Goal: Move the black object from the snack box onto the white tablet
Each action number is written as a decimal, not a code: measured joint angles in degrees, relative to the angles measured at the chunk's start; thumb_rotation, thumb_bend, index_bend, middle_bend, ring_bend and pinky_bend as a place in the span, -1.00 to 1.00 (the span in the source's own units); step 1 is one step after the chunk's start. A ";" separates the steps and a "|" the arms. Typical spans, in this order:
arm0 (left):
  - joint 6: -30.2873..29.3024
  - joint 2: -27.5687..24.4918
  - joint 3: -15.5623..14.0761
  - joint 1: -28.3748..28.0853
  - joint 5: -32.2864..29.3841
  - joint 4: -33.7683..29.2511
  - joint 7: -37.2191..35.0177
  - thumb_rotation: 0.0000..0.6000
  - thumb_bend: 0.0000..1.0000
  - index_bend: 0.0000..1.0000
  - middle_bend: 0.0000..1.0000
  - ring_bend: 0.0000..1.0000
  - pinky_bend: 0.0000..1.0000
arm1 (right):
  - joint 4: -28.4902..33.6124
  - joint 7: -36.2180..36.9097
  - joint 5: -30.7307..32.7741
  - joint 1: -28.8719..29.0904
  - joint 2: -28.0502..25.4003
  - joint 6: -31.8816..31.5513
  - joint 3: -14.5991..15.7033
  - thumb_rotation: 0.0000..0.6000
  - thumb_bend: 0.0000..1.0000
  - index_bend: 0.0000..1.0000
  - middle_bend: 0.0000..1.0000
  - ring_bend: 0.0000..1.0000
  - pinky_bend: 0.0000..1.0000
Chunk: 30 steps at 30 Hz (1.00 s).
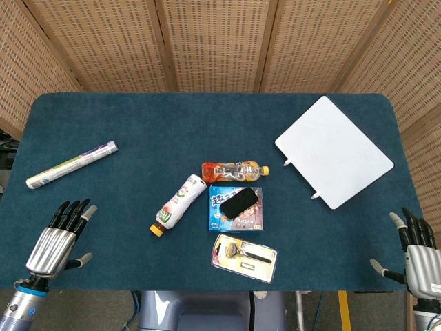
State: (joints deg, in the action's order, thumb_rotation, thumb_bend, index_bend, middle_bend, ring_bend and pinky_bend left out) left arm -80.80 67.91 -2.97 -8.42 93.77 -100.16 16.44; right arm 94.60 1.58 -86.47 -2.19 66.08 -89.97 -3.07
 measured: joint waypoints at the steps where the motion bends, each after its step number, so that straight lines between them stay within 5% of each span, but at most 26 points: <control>1: 0.00 0.01 -0.01 0.01 0.00 -0.01 0.07 1.00 -0.73 -1.00 -1.00 -1.00 -1.00 | -0.03 0.08 -0.03 0.00 -0.02 -0.01 0.01 1.00 -1.00 -0.81 -1.00 -1.00 -1.00; 21: -0.41 -0.58 0.12 0.03 0.28 -0.22 -1.46 1.00 -0.73 -1.00 -1.00 -1.00 -1.00 | -4.33 2.10 -5.63 0.69 2.05 -3.71 -0.20 1.00 -1.00 -0.61 -1.00 -1.00 -1.00; 30: 0.11 -0.47 0.13 -0.15 0.09 -0.21 -1.20 1.00 -0.73 -1.00 -1.00 -1.00 -1.00 | -5.51 0.98 -10.62 4.77 -0.95 0.12 0.73 1.00 -1.00 -0.53 -1.00 -1.00 -1.00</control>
State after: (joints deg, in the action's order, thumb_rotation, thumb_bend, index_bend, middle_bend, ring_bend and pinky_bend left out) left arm -80.70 67.44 -2.84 -8.56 93.86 -100.37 15.23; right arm 89.09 2.56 -97.10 2.58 65.13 -89.85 -2.34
